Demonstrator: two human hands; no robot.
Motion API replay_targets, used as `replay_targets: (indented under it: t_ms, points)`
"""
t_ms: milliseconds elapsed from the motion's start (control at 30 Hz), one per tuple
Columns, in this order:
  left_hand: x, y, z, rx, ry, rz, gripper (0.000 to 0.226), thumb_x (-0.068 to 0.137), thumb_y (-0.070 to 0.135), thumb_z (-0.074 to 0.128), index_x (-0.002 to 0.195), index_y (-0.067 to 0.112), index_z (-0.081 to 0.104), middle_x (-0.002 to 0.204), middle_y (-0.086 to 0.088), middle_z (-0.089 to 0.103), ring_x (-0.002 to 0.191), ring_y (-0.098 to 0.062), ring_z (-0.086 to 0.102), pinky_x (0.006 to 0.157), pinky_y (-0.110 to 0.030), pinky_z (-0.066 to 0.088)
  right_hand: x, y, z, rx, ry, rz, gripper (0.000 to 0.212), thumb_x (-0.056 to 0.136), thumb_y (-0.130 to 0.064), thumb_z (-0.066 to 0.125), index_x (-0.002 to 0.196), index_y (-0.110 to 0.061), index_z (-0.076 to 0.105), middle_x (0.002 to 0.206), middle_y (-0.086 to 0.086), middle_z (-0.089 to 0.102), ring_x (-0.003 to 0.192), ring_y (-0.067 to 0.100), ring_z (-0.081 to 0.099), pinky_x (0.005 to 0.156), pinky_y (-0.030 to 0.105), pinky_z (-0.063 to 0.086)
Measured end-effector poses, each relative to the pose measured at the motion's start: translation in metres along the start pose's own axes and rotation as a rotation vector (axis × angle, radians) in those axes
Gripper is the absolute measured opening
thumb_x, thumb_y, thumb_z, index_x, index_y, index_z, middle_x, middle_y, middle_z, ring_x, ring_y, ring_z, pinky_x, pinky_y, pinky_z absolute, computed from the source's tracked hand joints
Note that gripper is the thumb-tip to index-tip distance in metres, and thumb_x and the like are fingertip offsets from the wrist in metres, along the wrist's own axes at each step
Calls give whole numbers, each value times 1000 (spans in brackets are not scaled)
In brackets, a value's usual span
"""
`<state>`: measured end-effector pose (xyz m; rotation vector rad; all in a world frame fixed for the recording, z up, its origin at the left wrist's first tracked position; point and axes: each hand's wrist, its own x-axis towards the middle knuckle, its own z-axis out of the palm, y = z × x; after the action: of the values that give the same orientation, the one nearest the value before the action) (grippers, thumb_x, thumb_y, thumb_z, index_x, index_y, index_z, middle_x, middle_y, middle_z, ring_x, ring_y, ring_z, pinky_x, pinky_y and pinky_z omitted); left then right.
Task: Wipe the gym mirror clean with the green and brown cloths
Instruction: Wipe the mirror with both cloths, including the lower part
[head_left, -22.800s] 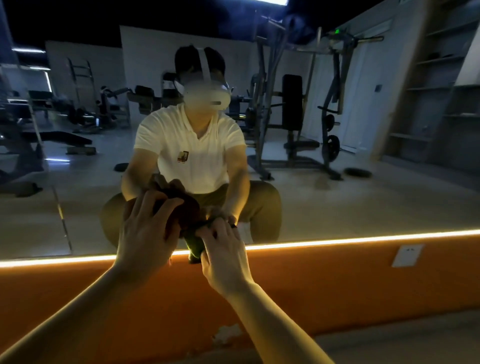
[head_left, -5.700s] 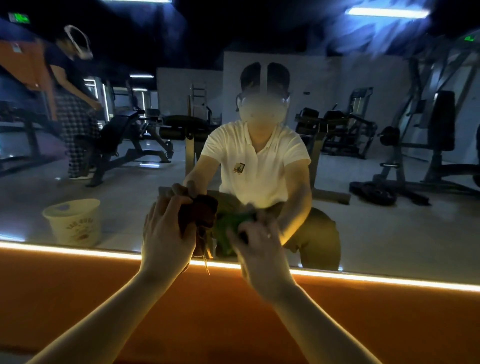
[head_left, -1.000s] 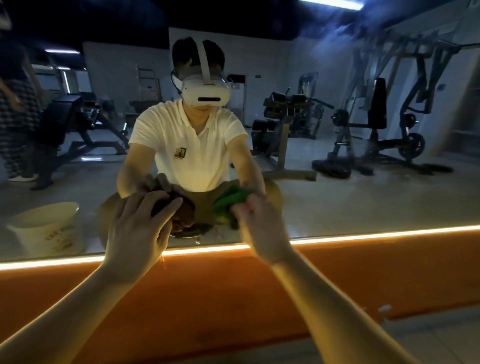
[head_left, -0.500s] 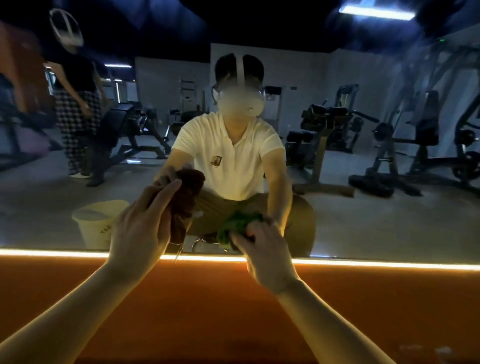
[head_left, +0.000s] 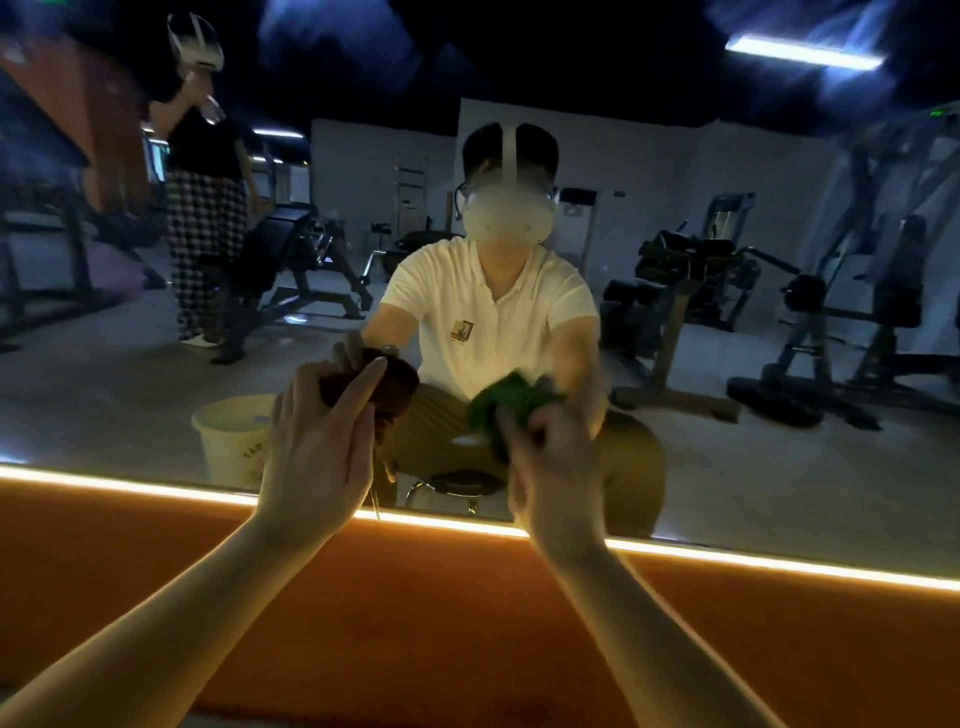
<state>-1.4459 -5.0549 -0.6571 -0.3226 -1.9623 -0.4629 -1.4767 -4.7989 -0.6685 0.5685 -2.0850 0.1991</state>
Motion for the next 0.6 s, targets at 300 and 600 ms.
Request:
replay_targets:
  t_ms: [300, 600]
  points:
    - [2, -15, 4, -7, 14, 20, 41, 101, 25, 49, 141, 18, 57, 125, -19, 50, 108, -35, 55, 90, -58, 54, 25, 4, 0, -17, 230, -145, 45, 89, -14, 70, 133, -13, 61, 114, 12, 46, 101, 26, 52, 83, 46, 57]
    - [-2, -14, 3, -6, -1, -14, 42, 99, 26, 52, 139, 17, 61, 127, -17, 50, 112, -34, 55, 93, -57, 53, -9, 0, 22, -10, 0, -364, 42, 90, -22, 69, 129, -18, 54, 118, 6, 45, 106, 27, 58, 87, 52, 59]
